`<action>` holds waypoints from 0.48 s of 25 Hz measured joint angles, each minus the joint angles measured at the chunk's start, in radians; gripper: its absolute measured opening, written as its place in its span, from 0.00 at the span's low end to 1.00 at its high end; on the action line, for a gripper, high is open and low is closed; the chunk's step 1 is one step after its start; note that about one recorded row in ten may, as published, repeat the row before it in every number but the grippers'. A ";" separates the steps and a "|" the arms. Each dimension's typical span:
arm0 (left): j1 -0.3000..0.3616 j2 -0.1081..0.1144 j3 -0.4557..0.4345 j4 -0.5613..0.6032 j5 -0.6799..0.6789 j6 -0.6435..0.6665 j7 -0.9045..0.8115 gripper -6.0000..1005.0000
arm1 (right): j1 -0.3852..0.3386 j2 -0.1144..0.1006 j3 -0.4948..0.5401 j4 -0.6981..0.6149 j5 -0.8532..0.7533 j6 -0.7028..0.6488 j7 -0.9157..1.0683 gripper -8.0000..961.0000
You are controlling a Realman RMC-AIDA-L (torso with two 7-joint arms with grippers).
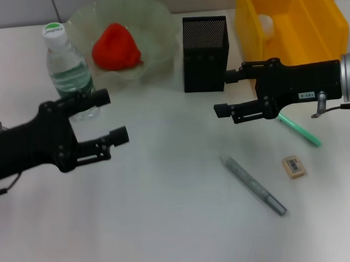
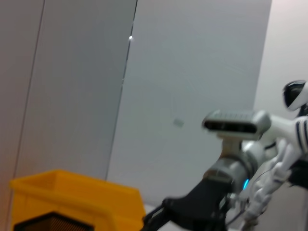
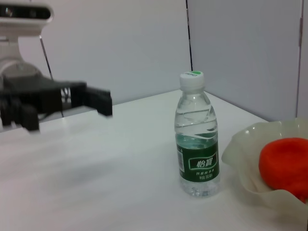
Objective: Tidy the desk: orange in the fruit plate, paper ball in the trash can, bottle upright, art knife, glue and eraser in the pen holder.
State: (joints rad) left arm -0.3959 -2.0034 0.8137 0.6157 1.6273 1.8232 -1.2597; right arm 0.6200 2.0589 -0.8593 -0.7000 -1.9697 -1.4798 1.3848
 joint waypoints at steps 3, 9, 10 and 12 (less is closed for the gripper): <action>0.012 -0.012 0.004 -0.121 0.035 -0.081 0.181 0.86 | 0.000 -0.001 0.001 -0.003 0.000 0.000 0.000 0.86; 0.014 -0.031 0.007 -0.200 0.090 -0.183 0.330 0.86 | 0.000 -0.002 0.001 -0.004 0.003 -0.001 0.000 0.86; 0.014 -0.031 0.007 -0.200 0.090 -0.183 0.330 0.86 | 0.000 -0.002 0.001 -0.004 0.003 -0.001 0.000 0.86; 0.017 -0.051 0.007 -0.210 0.124 -0.248 0.357 0.86 | 0.001 -0.002 0.000 -0.006 0.003 -0.001 0.000 0.86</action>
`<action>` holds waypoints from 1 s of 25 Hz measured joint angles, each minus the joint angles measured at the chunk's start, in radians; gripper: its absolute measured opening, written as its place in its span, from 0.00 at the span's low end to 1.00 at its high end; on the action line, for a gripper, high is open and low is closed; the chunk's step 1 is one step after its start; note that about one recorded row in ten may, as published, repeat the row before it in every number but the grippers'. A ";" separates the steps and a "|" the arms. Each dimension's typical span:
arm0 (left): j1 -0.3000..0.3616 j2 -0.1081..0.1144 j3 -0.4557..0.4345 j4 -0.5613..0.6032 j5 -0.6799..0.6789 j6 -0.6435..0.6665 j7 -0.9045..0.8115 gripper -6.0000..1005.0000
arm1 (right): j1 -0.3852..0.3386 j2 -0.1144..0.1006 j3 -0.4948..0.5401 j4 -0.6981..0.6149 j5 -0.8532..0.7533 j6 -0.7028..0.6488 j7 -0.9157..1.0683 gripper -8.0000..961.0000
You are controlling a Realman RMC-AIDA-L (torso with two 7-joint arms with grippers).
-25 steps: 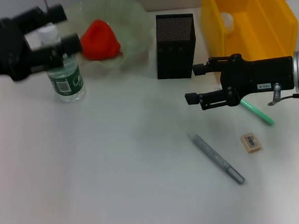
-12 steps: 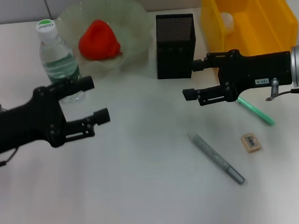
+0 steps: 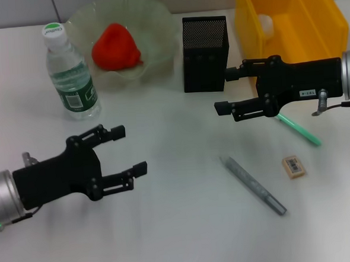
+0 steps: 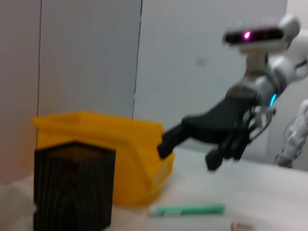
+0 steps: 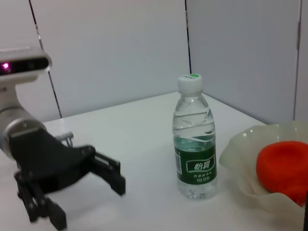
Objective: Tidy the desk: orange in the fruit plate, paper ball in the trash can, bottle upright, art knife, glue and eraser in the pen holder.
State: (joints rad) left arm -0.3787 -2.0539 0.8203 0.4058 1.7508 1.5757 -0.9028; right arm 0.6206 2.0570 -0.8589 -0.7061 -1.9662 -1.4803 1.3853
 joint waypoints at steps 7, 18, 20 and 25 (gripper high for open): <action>-0.005 -0.011 0.000 -0.056 0.016 -0.059 0.034 0.86 | -0.002 0.000 0.000 -0.001 0.001 0.000 0.000 0.86; -0.004 -0.012 0.000 -0.071 0.009 -0.067 0.047 0.86 | -0.001 0.002 -0.006 -0.016 -0.001 -0.002 0.052 0.86; -0.005 -0.012 0.000 -0.071 0.010 -0.067 0.046 0.86 | 0.000 0.002 -0.009 -0.033 -0.007 -0.007 0.078 0.86; -0.007 -0.012 0.000 -0.072 0.014 -0.065 0.040 0.86 | 0.002 0.007 -0.014 -0.165 -0.050 -0.057 0.254 0.86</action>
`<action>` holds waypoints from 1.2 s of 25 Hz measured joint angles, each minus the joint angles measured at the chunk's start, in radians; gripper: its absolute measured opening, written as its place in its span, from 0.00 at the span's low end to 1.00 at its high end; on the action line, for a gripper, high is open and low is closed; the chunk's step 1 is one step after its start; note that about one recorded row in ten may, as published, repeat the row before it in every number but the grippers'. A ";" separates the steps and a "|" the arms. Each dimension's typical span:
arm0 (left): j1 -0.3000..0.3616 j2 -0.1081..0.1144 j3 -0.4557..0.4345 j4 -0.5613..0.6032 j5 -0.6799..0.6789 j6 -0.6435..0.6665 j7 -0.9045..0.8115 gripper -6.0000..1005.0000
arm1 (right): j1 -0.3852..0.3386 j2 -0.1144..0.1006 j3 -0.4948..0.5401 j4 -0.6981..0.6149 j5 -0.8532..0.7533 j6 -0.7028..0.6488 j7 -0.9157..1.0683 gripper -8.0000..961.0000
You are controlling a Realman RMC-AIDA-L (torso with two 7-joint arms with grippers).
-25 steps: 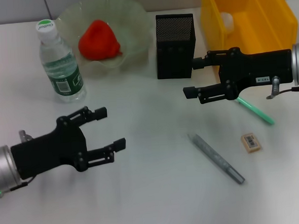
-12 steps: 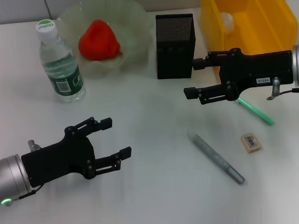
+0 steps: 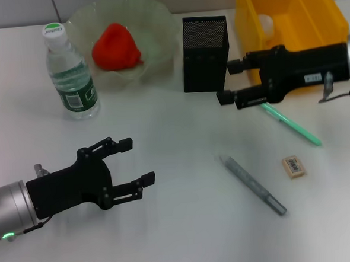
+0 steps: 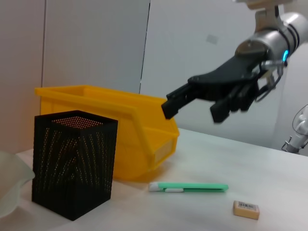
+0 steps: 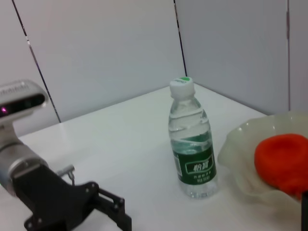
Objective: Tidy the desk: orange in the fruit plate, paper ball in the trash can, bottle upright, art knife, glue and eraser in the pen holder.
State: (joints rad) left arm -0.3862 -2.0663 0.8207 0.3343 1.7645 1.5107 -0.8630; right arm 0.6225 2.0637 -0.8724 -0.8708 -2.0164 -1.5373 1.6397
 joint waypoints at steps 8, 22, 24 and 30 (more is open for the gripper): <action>0.000 0.000 0.007 0.000 0.001 0.010 0.007 0.86 | 0.087 -0.001 -0.001 -0.200 -0.204 -0.135 0.385 0.86; -0.008 0.000 0.012 0.001 0.003 0.016 0.008 0.86 | 0.344 0.001 -0.153 -0.236 -0.728 -0.184 0.815 0.85; -0.011 -0.001 0.012 0.001 0.003 0.014 0.008 0.86 | 0.349 0.003 -0.172 -0.232 -0.749 -0.173 0.833 0.85; -0.016 -0.002 0.012 0.000 0.001 0.012 0.003 0.86 | 0.355 0.012 -0.268 -0.179 -0.822 -0.112 0.901 0.85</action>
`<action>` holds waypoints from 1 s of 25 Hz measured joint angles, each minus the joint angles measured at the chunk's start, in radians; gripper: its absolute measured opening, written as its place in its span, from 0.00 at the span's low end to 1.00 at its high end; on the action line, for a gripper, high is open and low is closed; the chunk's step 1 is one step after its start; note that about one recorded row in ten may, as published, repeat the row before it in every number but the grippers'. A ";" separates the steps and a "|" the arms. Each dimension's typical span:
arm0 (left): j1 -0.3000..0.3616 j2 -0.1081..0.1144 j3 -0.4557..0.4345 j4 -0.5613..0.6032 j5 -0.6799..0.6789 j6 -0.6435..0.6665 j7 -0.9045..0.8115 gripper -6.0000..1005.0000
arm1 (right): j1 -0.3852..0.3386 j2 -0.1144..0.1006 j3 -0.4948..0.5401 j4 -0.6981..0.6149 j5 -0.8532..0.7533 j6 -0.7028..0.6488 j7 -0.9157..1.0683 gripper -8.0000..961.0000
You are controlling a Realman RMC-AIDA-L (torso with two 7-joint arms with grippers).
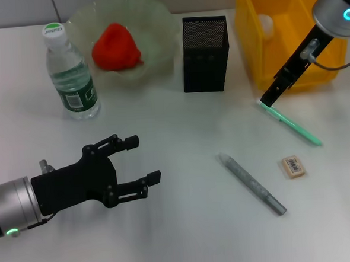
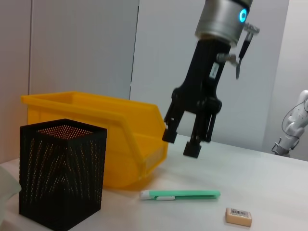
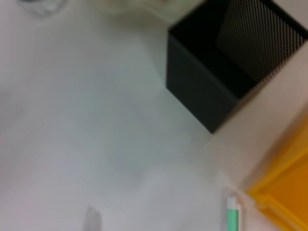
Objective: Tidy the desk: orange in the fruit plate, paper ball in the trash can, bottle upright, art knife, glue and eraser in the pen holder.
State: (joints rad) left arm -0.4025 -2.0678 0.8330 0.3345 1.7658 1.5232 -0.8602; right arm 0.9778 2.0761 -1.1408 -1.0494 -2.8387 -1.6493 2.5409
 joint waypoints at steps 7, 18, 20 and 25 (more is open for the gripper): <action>-0.004 0.000 0.000 0.000 -0.005 -0.001 -0.004 0.86 | 0.001 0.001 -0.025 0.106 -0.015 0.082 0.012 0.85; -0.006 0.000 0.000 0.000 -0.007 -0.005 -0.005 0.86 | -0.006 0.002 -0.032 0.209 -0.017 0.178 0.008 0.85; -0.006 0.000 0.000 0.000 -0.007 -0.006 -0.005 0.86 | -0.008 0.002 -0.039 0.220 -0.017 0.196 0.007 0.85; -0.006 0.000 0.000 0.000 -0.005 -0.008 -0.005 0.86 | -0.015 0.005 -0.055 0.234 -0.014 0.230 0.006 0.85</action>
State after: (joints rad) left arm -0.4081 -2.0677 0.8329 0.3344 1.7605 1.5149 -0.8652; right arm 0.9629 2.0808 -1.1962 -0.8156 -2.8531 -1.4189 2.5473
